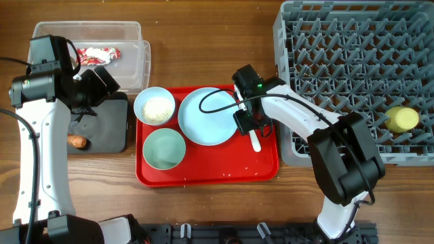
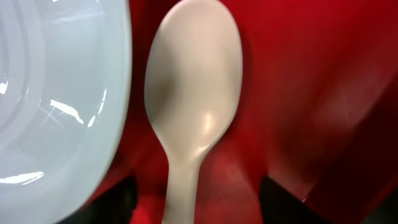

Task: Sort waste into correct bins and load items into the dishwasher rack
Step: 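Reach the right gripper to the white spoon and grasp it, then carry the spoon with the right gripper into the rack and release, then grasp the rim of the light-blue plate with the right gripper, then lift the plate with the right gripper and stand it in the rack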

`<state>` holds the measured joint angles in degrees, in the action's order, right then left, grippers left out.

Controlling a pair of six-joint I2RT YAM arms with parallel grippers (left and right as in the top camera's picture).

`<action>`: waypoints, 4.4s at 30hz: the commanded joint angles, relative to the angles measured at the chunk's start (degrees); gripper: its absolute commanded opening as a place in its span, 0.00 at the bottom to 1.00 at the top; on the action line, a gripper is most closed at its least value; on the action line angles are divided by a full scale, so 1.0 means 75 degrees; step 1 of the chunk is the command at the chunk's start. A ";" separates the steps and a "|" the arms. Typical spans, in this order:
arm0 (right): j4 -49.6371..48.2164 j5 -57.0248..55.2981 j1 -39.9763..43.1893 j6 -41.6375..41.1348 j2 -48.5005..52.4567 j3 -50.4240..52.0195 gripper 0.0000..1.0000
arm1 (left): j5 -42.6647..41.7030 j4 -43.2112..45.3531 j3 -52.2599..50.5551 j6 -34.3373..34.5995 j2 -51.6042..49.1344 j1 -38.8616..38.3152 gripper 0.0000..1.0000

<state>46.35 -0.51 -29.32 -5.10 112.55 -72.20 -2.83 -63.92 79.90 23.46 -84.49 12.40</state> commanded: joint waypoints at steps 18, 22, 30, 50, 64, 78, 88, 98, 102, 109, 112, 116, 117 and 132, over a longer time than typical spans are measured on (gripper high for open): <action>0.0361 0.0055 -0.0009 -0.0571 -0.1784 -0.0175 0.08 | 0.0105 -0.0003 0.0079 0.0125 0.0093 0.0032 1.00; 0.0629 -0.0504 0.0335 -0.0513 -0.3150 -0.0175 0.05 | 0.0105 -0.0003 0.0079 0.0125 0.0093 0.0032 1.00; 0.1046 -0.0766 0.2011 0.0271 -0.3448 -0.0154 0.04 | 0.0105 -0.0006 0.0079 0.0125 0.0093 0.0032 1.00; 0.1163 -0.0169 0.2442 0.0434 -0.2812 0.0070 0.38 | 0.0105 -0.0122 0.0079 0.0128 0.0093 0.0032 1.00; 0.0516 0.1664 0.1370 0.0291 -0.3407 -0.0245 0.57 | -0.0099 -0.0169 0.0079 0.0731 0.0093 0.0026 1.00; -0.0160 0.1443 0.0093 -0.0157 -0.2221 -0.0242 0.58 | -0.0093 -0.0166 0.0079 0.0708 0.0093 0.0026 1.00; -0.1358 -0.0213 -0.0297 -0.1186 -0.0364 -0.0242 0.63 | -0.0093 -0.0169 0.0079 0.0705 0.0093 0.0026 1.00; -0.1472 0.0414 -0.0297 -0.1405 0.0367 -0.0213 0.38 | -0.0093 -0.0166 0.0079 0.0705 0.0093 0.0026 1.00; -0.1492 0.0373 -0.0274 -0.1498 0.0364 -0.0216 0.04 | -0.0093 -0.0166 0.0079 0.0708 0.0093 0.0026 1.00; -0.1189 -0.0300 0.0213 -0.1714 -0.0140 -0.0230 0.04 | -0.0093 -0.0169 0.0079 0.0705 0.0093 0.0026 1.00; -0.1026 -0.0484 0.0425 -0.1145 -0.0935 -0.0230 0.04 | -0.0093 -0.0166 0.0079 0.0705 0.0093 0.0026 1.00; -0.0796 -0.0583 0.0656 -0.0688 -0.2276 -0.0230 0.04 | -0.0093 -0.0169 0.0079 0.0705 0.0093 0.0026 1.00; -0.0787 -0.0708 0.0682 -0.0685 -0.2451 -0.0230 0.04 | -0.0093 -0.0172 0.0079 0.0705 0.0093 0.0026 1.00; -0.3905 -0.5890 0.2940 0.2792 -0.4919 -0.0227 0.04 | -0.0090 -0.0169 0.0079 0.0702 0.0093 0.0026 1.00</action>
<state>22.37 -37.32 -11.64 3.64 76.25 -73.60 -3.07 -65.17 79.90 28.21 -84.49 12.40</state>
